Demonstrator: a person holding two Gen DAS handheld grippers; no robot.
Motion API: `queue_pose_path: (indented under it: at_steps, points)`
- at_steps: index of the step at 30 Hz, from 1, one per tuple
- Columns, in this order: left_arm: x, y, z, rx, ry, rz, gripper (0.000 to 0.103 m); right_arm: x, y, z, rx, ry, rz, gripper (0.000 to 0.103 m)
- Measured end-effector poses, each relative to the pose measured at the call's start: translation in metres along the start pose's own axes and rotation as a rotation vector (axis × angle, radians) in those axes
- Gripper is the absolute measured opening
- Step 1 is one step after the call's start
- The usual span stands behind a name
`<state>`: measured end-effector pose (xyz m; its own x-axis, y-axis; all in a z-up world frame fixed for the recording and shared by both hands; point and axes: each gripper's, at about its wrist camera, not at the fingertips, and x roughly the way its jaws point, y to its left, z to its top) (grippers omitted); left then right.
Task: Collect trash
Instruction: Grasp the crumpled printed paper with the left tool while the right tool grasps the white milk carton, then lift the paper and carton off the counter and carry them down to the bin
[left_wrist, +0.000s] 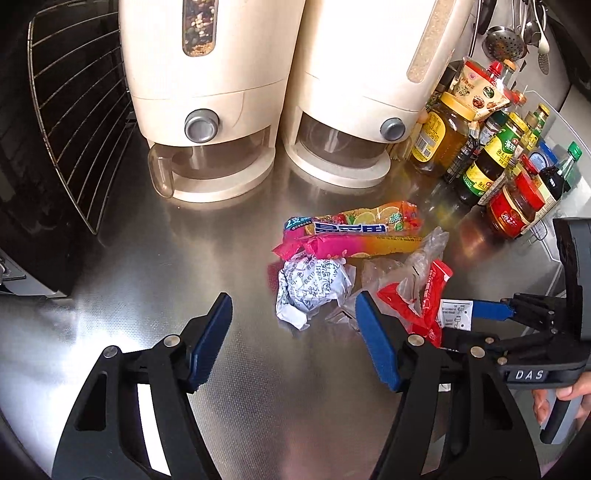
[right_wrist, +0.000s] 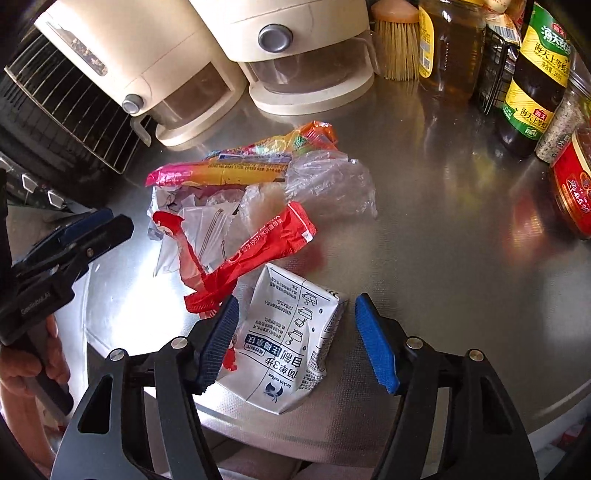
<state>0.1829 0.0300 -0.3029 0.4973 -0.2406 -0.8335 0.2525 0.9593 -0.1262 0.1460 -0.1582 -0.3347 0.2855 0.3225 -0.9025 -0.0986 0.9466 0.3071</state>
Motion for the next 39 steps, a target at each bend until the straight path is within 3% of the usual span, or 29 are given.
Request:
queue_pose_path:
  at_steps: [7,16,17,18,19,29,39]
  points:
    - [0.025,-0.002,0.007,0.0,0.036,-0.024,0.066,0.01,0.002,-0.007,-0.051,0.038,-0.053,0.065]
    - [0.05,-0.011,0.012,0.018,0.101,-0.068,0.065,0.003,-0.021,-0.012,0.004,0.04,-0.088,0.064]
    - [0.052,-0.012,0.012,0.018,0.098,-0.069,0.062,0.002,-0.023,-0.012,0.01,0.035,-0.088,0.062]
    - [0.053,-0.012,0.012,0.015,0.099,-0.075,0.05,0.001,-0.025,-0.013,0.014,0.029,-0.089,0.057]
    - [0.054,-0.011,0.012,0.011,0.101,-0.074,0.049,0.0,-0.026,-0.013,0.018,0.026,-0.084,0.057]
    - [0.026,-0.012,0.001,-0.006,0.083,-0.04,0.046,-0.017,-0.033,-0.018,0.029,0.001,-0.067,0.053]
    - [-0.011,-0.009,-0.041,-0.039,0.062,-0.011,0.046,-0.038,-0.036,-0.035,0.016,-0.053,-0.043,0.052]
